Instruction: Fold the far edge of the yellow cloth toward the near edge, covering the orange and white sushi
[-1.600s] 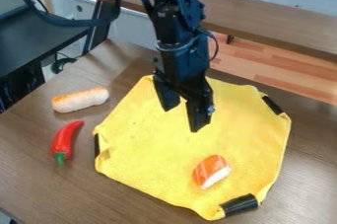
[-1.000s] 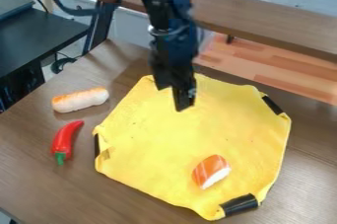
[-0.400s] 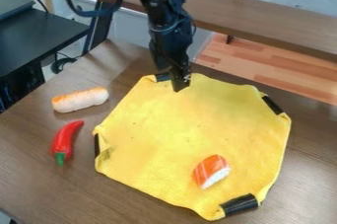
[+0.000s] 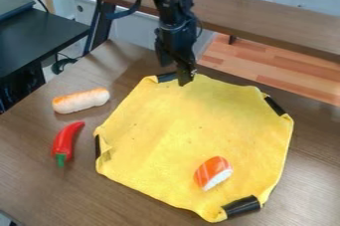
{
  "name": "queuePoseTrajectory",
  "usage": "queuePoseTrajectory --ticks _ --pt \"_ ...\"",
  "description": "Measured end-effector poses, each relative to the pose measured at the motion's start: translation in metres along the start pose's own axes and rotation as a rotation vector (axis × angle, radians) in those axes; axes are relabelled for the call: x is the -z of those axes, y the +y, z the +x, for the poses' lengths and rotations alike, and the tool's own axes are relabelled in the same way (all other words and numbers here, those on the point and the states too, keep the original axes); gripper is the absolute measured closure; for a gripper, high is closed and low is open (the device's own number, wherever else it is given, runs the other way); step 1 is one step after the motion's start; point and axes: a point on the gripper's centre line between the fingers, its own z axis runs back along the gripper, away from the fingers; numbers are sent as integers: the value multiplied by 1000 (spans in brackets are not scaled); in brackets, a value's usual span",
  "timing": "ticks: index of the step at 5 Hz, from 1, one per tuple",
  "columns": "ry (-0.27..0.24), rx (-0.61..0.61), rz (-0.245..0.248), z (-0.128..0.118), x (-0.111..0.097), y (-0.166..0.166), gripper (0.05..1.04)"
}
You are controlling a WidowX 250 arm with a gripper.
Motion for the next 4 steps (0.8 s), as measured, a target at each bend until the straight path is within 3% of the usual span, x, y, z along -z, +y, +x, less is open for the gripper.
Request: queuePoseTrajectory --ticks 2,3,4 --pt "22 -123 46 12 20 34 83" --pt "14 -129 84 15 24 46 83" --pt "-35 -97 133 22 25 54 83"
